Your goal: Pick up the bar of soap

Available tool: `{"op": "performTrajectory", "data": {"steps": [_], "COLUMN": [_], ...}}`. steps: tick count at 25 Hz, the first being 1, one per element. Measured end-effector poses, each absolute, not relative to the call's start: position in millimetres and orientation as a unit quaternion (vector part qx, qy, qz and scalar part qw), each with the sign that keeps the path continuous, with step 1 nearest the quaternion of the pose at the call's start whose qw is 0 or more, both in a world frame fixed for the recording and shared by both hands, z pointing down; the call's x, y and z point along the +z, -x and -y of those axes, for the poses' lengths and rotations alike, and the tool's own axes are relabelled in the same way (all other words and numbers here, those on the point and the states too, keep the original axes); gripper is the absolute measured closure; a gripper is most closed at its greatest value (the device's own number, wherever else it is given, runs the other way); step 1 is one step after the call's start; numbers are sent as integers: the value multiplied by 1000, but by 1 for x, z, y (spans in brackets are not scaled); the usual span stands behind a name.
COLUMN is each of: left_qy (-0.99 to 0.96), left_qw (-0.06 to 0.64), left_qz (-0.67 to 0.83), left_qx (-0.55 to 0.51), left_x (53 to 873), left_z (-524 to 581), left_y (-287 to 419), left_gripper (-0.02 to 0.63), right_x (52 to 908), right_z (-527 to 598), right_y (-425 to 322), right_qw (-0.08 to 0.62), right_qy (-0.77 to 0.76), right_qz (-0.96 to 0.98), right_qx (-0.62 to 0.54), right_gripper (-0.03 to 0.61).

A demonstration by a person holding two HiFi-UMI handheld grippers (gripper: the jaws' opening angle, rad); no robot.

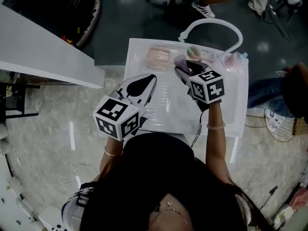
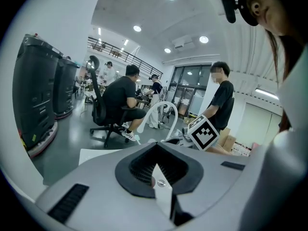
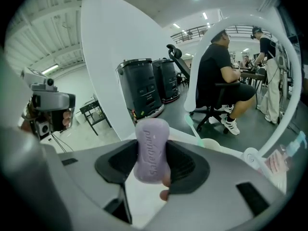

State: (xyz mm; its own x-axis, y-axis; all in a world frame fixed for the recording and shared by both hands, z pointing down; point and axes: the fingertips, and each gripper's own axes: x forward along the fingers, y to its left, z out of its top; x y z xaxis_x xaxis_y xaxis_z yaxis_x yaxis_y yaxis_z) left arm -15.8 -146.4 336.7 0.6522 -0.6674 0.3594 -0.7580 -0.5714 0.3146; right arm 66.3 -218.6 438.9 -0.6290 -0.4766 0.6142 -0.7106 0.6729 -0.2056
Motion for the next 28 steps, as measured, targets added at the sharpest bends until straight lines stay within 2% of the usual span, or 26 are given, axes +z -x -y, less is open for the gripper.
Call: {"op": "performTrajectory", "data": {"steps": [14, 28], "left_qy": [-890, -901], "left_qw": [209, 197], "left_qz": [390, 375], "left_qx": [107, 94], "left_x": [326, 311], "left_z": [135, 125], "left_y": [-11, -31], "left_gripper": [607, 607], "right_x": [391, 345], "right_z": [178, 144], "right_y": [-87, -99], "right_qw": [163, 104], "right_qy": [-358, -357], "right_qz": [890, 906], "right_qx": [230, 204], "right_gripper": [388, 388]}}
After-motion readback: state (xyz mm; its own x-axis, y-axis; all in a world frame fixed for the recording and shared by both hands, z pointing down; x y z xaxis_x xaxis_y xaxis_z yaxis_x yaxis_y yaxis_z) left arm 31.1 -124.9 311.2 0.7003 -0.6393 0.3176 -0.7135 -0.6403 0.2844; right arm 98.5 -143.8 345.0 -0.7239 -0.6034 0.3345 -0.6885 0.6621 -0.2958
